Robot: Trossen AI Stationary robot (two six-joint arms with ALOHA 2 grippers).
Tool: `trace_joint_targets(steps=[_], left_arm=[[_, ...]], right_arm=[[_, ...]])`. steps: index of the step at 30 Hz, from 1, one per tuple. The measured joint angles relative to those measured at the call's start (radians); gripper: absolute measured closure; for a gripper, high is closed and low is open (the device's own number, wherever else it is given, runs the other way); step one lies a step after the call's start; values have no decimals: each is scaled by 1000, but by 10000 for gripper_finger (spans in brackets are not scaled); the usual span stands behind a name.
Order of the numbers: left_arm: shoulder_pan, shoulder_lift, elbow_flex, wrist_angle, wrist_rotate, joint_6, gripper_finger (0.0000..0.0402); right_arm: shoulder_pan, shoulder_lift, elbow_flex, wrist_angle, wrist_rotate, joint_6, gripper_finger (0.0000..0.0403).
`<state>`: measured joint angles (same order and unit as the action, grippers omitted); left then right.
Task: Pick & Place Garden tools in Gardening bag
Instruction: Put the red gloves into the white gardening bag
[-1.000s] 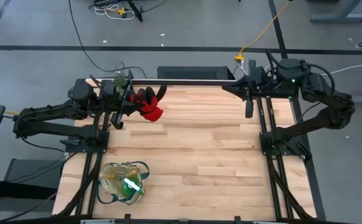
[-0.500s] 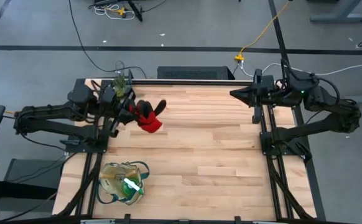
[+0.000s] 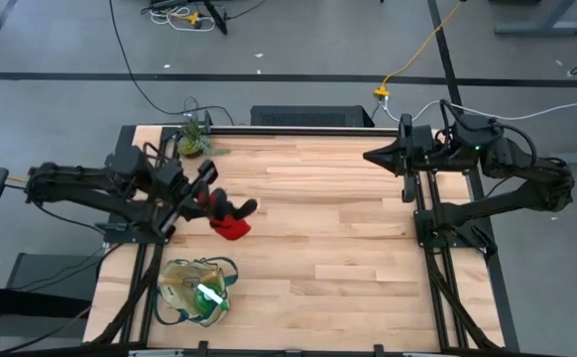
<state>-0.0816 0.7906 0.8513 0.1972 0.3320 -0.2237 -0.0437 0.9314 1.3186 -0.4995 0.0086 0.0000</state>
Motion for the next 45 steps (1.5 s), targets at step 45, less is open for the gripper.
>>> trace_joint_targets(steps=[45], left_arm=[[-506,-94,0,-221,-342,34,371]], right_arm=[[0,21,0,4,-25,-49,403]])
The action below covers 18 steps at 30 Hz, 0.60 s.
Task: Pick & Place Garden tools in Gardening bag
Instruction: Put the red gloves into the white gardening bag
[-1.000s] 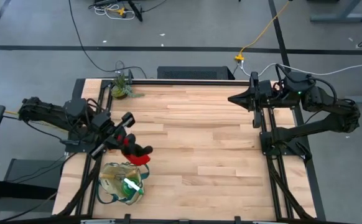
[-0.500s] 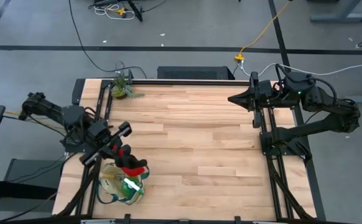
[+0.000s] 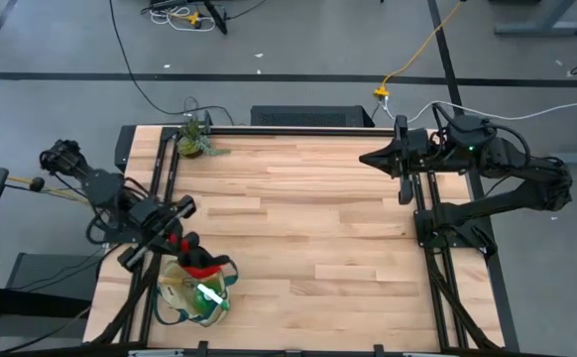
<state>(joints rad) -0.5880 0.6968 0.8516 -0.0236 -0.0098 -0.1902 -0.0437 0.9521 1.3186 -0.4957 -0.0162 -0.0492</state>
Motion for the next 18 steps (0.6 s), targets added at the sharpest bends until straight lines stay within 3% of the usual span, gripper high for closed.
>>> trace_joint_targets(steps=[18], left_arm=[[-105,-168,1,-242,-65,-35,371]], right_arm=[[0,31,0,10,0,-32,403]])
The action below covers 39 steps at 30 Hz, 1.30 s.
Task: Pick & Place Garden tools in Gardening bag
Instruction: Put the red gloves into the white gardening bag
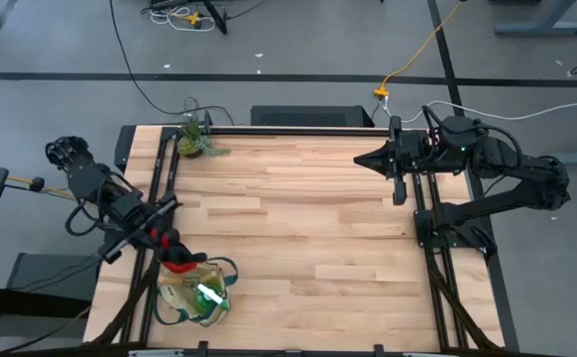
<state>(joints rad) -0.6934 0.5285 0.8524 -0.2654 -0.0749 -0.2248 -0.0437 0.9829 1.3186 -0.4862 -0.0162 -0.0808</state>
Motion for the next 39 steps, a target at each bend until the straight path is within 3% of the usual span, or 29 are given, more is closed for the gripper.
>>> trace_joint_targets(steps=[17,39], left_arm=[[-47,-126,-1,-186,18,1,371],[-47,-90,-71,-196,35,-28,371]], right_arm=[[0,3,0,80,22,-14,403],[0,56,0,107,53,-7,403]])
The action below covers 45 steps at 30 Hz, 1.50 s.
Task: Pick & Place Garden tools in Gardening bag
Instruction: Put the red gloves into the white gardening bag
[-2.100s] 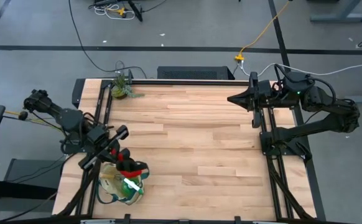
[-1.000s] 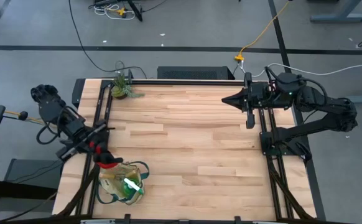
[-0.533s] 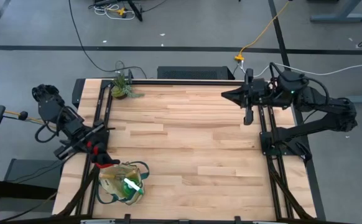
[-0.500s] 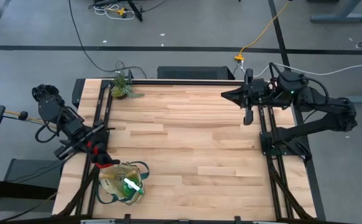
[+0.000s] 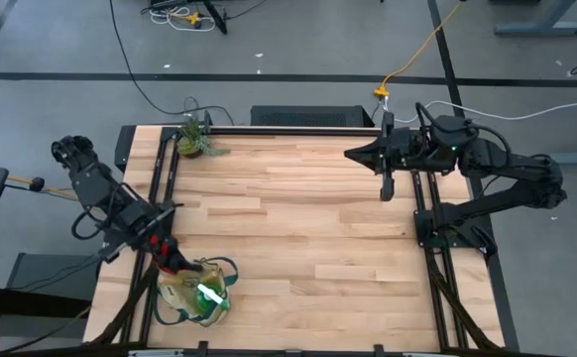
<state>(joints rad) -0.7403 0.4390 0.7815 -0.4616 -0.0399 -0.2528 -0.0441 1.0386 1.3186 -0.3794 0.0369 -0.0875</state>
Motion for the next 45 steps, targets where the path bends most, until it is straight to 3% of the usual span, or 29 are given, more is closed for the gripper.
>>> trace_joint_targets(steps=[16,33,45], left_arm=[[-48,25,-102,85,0,0,371],[-165,115,-104,61,-19,2,372],[-214,150,-104,53,-103,6,372]], right_arm=[[0,22,0,2,0,0,403],[0,22,0,9,34,53,403],[0,22,0,50,34,53,403]])
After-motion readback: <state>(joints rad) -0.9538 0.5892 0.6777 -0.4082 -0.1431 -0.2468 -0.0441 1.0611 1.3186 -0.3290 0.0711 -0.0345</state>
